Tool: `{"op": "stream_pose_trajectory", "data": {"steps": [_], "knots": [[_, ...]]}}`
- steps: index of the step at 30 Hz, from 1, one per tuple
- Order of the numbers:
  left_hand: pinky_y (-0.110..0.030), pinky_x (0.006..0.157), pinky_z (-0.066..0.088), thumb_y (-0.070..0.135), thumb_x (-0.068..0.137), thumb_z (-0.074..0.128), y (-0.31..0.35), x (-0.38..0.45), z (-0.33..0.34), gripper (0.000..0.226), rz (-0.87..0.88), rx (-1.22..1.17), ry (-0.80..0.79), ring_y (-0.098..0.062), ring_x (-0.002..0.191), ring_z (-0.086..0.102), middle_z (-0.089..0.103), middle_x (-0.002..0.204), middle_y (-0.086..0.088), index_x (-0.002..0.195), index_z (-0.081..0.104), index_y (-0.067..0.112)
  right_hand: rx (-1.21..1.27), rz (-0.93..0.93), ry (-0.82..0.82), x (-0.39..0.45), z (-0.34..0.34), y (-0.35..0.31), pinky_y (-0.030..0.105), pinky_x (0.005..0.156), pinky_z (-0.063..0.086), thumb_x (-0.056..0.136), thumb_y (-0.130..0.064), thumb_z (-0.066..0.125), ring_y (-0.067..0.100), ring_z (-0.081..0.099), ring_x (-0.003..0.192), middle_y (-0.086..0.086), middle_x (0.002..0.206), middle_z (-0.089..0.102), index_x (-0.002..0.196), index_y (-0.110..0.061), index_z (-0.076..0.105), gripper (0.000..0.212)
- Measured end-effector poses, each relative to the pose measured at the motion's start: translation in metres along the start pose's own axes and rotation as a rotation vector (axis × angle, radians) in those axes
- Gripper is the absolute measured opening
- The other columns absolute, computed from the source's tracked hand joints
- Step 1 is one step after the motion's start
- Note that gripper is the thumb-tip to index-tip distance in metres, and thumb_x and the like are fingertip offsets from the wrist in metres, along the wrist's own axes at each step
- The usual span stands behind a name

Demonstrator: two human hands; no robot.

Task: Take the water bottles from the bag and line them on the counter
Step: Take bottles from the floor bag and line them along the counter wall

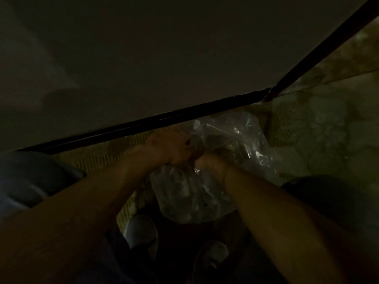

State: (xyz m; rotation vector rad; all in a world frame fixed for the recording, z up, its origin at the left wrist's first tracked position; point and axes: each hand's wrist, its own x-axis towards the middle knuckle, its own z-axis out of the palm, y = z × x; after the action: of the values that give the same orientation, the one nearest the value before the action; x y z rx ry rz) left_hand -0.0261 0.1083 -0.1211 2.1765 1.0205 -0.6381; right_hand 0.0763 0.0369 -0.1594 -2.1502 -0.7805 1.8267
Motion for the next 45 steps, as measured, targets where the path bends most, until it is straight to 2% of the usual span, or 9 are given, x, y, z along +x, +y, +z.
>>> {"op": "stream_pose_trajectory", "data": {"steps": [3, 12, 14, 18, 23, 27, 35, 41, 45], "knots": [[-0.029, 0.09, 0.045, 0.053, 0.091, 0.055, 0.003, 0.0, -0.001, 0.047, -0.011, -0.016, 0.004, -0.023, 0.118, 0.058, 0.061, 0.13, -0.003, 0.126, 0.061, 0.023, 0.06, 0.081, -0.004, 0.002, -0.004, 0.012, 0.021, 0.093, 0.042, 0.098, 0.004, 0.042, 0.037, 0.044, 0.13, 0.024, 0.141, 0.046, 0.14, 0.005, 0.04, 0.042], [-0.033, 0.096, 0.045, 0.047, 0.093, 0.055, 0.008, 0.001, -0.003, 0.047, -0.008, 0.007, -0.034, -0.024, 0.12, 0.055, 0.058, 0.133, -0.005, 0.131, 0.057, 0.019, 0.36, 0.21, -0.019, -0.001, -0.025, 0.035, 0.031, 0.065, 0.051, 0.091, -0.009, 0.056, 0.02, 0.058, 0.066, 0.009, 0.071, 0.061, 0.076, -0.007, 0.061, 0.016], [-0.033, 0.095, 0.043, 0.047, 0.093, 0.055, 0.01, 0.002, -0.002, 0.048, 0.009, 0.008, -0.041, -0.024, 0.12, 0.054, 0.055, 0.134, -0.005, 0.131, 0.056, 0.018, 0.34, 0.22, 0.014, -0.008, -0.028, 0.031, 0.025, 0.056, 0.048, 0.093, -0.01, 0.054, 0.016, 0.056, 0.061, 0.007, 0.072, 0.059, 0.092, -0.005, 0.063, 0.01], [-0.035, 0.099, 0.041, 0.049, 0.091, 0.052, 0.011, 0.003, 0.001, 0.052, 0.031, 0.027, -0.041, -0.026, 0.124, 0.051, 0.05, 0.139, -0.007, 0.132, 0.055, 0.017, 0.385, 0.199, 0.043, -0.003, -0.029, 0.037, 0.037, 0.068, 0.055, 0.091, -0.02, 0.063, 0.026, 0.064, 0.074, 0.022, 0.107, 0.067, 0.148, -0.017, 0.027, 0.068], [-0.031, 0.091, 0.042, 0.045, 0.096, 0.052, 0.016, -0.002, -0.003, 0.042, 0.026, 0.042, -0.058, -0.022, 0.119, 0.053, 0.055, 0.133, -0.005, 0.131, 0.055, 0.022, 0.458, 0.155, 0.061, -0.011, -0.036, 0.034, 0.04, 0.088, 0.055, 0.088, -0.011, 0.066, 0.029, 0.063, 0.096, 0.021, 0.105, 0.064, 0.106, -0.006, 0.056, 0.022], [-0.027, 0.083, 0.041, 0.045, 0.097, 0.051, 0.019, -0.002, -0.003, 0.039, 0.027, 0.019, -0.055, -0.018, 0.109, 0.055, 0.058, 0.127, -0.004, 0.127, 0.058, 0.022, 0.327, 0.108, 0.148, -0.021, -0.056, 0.031, 0.027, 0.056, 0.059, 0.076, -0.016, 0.077, 0.027, 0.067, 0.093, 0.013, 0.106, 0.065, 0.117, -0.008, 0.057, 0.047], [-0.029, 0.08, 0.043, 0.045, 0.099, 0.048, 0.034, 0.008, -0.002, 0.035, -0.017, -0.039, -0.053, -0.017, 0.1, 0.058, 0.063, 0.115, -0.004, 0.114, 0.066, 0.02, 0.018, -0.071, 0.468, -0.058, -0.084, 0.017, 0.027, 0.056, 0.057, 0.076, -0.05, 0.072, 0.019, 0.067, 0.085, 0.003, 0.108, 0.064, 0.125, -0.015, 0.053, 0.063], [-0.027, 0.059, 0.052, 0.064, 0.094, 0.038, 0.05, 0.014, 0.01, 0.061, -0.215, -0.962, -0.209, -0.019, 0.067, 0.063, 0.067, 0.082, -0.01, 0.098, 0.066, 0.011, 0.366, 0.062, 0.266, -0.099, -0.118, 0.015, 0.032, 0.06, 0.058, 0.09, -0.043, 0.061, 0.015, 0.067, 0.058, 0.0, 0.077, 0.07, 0.113, -0.009, 0.061, 0.042], [-0.033, 0.078, 0.056, 0.068, 0.088, 0.045, 0.064, 0.006, 0.007, 0.065, -0.235, -1.353, -0.328, -0.024, 0.085, 0.068, 0.07, 0.09, -0.014, 0.105, 0.067, 0.01, 0.376, 0.149, 0.037, -0.116, -0.11, 0.02, 0.025, 0.05, 0.055, 0.093, -0.042, 0.055, 0.019, 0.069, 0.056, 0.008, 0.072, 0.072, 0.105, -0.012, 0.062, 0.034]]}}
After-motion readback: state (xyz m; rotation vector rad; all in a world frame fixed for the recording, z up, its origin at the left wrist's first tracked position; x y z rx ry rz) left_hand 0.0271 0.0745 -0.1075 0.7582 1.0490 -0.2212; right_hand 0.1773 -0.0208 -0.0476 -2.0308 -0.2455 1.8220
